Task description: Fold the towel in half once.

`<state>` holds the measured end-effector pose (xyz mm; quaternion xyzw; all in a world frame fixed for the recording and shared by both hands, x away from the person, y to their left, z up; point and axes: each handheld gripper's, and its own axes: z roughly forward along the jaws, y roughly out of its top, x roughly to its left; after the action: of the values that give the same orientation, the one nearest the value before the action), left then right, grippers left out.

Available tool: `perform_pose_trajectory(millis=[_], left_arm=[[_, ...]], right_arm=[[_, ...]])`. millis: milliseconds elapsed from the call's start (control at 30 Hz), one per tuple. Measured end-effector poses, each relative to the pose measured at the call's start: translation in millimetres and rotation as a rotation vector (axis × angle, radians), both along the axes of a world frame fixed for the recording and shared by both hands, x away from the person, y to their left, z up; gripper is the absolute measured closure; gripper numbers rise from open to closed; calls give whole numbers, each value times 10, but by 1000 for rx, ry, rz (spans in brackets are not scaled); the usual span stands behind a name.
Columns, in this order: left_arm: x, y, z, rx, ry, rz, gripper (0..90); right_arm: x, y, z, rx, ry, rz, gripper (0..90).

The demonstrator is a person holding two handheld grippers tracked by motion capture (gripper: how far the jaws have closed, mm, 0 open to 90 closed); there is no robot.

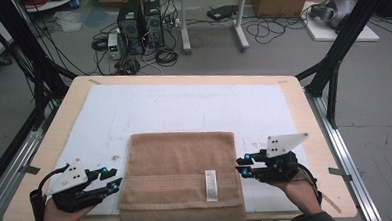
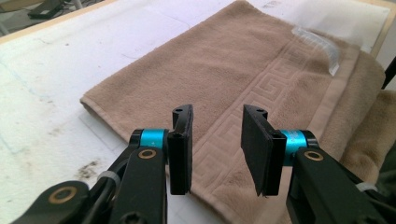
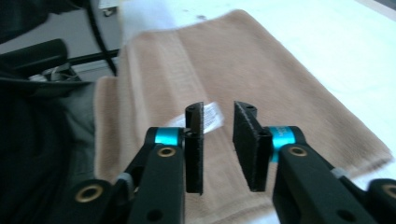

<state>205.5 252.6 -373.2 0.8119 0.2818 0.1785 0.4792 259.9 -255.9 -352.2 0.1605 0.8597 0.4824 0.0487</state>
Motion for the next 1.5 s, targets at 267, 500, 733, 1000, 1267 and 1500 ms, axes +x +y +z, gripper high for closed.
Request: perform_pose_trajectory(millis=[267, 500, 733, 1000, 1267, 1500], left_arm=[[473, -142, -132, 21, 29, 47, 531], [1113, -208, -355, 31, 75, 182, 528], [1573, -211, -700, 25, 219, 277, 412], [1690, -268, -736, 10, 224, 232, 799], [1953, -355, -203, 48, 93, 290, 846], [2392, -432, 787, 34, -74, 318, 846]], right_arm=[[514, 79, -240, -93, 24, -111, 561], [1015, 144, -479, -105, 41, -205, 430], [1298, 160, -800, -155, 108, -301, 301], [1420, 201, -914, -145, 148, -193, 789], [1632, 230, -435, -160, 75, -239, 842], [1949, 136, 377, -116, -57, -343, 852]])
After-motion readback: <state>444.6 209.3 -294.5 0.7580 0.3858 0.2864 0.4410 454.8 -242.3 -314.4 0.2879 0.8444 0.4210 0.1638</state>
